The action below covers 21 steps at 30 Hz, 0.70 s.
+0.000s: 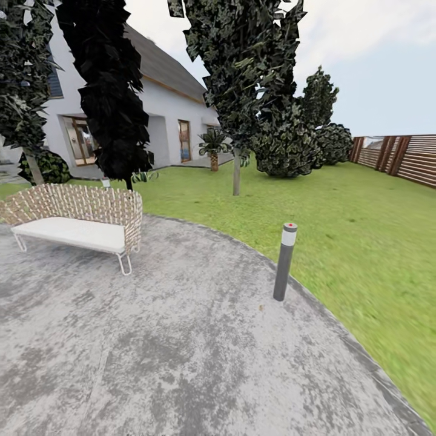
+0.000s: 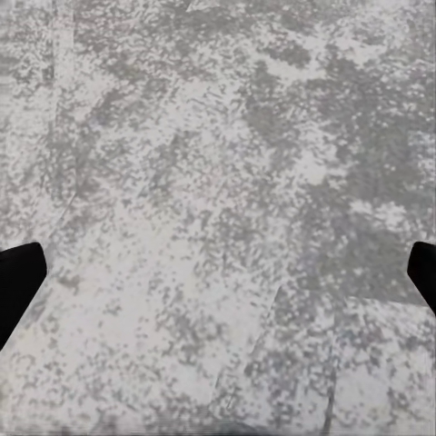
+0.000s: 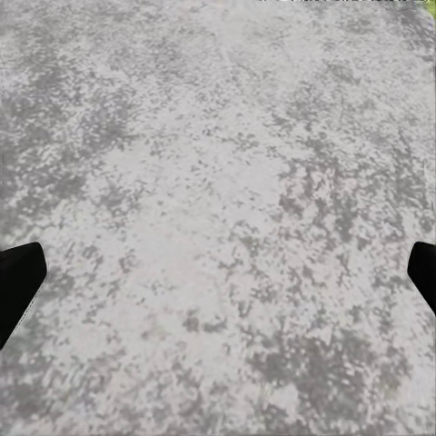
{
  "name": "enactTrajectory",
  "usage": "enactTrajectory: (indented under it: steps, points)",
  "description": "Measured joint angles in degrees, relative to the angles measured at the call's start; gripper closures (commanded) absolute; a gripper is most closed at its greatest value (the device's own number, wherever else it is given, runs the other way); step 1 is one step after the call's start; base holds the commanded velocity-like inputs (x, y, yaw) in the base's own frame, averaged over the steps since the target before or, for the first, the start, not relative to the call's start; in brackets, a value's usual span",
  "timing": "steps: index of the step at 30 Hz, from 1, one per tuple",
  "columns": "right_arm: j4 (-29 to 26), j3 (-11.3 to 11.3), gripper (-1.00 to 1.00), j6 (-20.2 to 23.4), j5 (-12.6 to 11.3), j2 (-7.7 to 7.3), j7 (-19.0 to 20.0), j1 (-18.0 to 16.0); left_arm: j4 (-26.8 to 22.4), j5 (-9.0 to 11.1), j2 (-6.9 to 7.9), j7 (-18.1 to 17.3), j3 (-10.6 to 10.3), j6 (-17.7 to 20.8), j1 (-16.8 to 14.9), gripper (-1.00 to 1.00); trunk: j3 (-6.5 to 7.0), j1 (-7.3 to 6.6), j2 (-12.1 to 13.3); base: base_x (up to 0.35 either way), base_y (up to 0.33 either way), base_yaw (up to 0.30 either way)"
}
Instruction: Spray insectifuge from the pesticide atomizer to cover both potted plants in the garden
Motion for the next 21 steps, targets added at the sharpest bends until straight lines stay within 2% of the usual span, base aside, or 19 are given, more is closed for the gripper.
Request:
enactTrajectory:
  steps: [21]
  points:
    - [0.0, 0.0, -1.0, -0.02, 0.0, 0.0, 0.0, 0.0, 0.0, 0.0, 0.0, 0.0, 0.0, 0.05, 0.0, -1.0, -3.77, 4.61, -8.42, 0.0, 0.0, 0.274]
